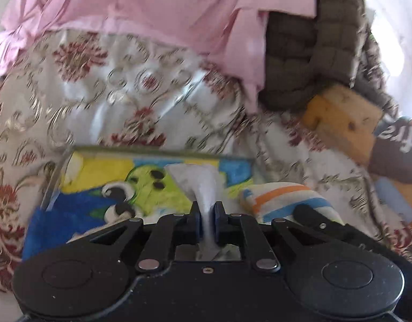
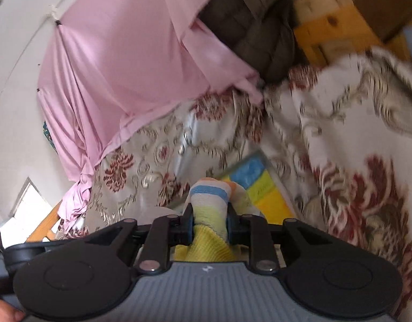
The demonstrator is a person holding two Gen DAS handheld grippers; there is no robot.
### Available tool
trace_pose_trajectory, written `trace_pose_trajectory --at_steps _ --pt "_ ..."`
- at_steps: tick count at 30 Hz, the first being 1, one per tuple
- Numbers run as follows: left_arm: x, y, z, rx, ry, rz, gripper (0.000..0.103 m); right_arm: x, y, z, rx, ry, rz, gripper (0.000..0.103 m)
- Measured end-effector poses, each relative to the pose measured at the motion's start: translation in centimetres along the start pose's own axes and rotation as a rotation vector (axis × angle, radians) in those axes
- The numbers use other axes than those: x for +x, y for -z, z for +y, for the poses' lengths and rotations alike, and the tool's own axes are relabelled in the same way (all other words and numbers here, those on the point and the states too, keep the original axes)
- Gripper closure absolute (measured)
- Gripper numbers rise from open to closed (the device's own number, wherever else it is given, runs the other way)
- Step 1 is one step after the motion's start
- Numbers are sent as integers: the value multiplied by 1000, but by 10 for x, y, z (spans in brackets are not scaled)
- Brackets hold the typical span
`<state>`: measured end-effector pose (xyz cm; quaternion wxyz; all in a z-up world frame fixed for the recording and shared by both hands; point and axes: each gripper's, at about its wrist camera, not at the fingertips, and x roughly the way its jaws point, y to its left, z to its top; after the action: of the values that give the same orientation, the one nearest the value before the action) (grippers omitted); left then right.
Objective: Organize soft objects
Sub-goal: 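Carry the white cloth and striped towel over the cartoon-drawing tray with both tools, then open the left tool to drop the white cloth while the right releases the striped towel into the tray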
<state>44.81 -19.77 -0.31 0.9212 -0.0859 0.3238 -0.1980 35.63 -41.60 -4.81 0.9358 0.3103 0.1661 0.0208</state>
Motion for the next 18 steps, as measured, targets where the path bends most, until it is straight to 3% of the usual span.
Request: trace_pose_trajectory --at_steps 10,12,18 --pt "19 11 31 -50 -93 149 79 26 12 -9 132 -37 197 70" --pt "23 14 30 -30 -106 161 78 26 11 -12 152 -44 199 69" --pt "21 14 26 -21 -109 155 76 22 9 -12 165 -68 187 48"
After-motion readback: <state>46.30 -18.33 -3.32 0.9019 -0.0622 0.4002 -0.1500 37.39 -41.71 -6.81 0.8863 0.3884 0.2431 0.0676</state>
